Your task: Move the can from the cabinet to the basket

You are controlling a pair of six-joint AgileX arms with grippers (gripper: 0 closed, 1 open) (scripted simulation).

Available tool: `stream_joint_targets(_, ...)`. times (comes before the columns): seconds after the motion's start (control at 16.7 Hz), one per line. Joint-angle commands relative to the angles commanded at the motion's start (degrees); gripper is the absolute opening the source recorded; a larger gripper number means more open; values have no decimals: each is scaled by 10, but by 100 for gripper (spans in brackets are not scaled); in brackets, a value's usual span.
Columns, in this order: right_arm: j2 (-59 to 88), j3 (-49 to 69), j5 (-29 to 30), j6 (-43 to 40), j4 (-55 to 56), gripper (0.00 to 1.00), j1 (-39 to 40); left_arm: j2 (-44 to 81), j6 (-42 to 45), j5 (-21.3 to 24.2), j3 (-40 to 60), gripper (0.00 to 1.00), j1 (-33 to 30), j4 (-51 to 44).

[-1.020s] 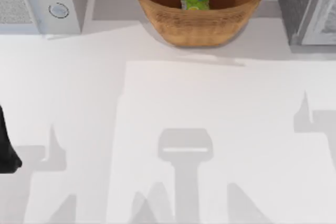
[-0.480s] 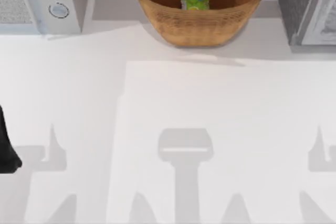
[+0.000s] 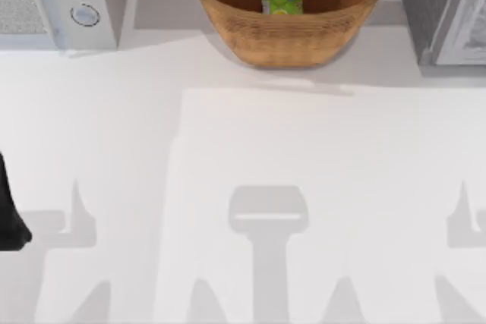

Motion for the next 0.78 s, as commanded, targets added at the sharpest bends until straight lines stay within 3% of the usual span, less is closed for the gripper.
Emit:
stream_joint_targets(0.3, 151, 37, -98, 1, 123, 100, -104, 0, 0, 0, 0, 100, 0, 0)
stream_joint_targets(0.78, 528, 130, -342, 9, 418, 100, -352, 0, 0, 0, 0, 100, 0, 0)
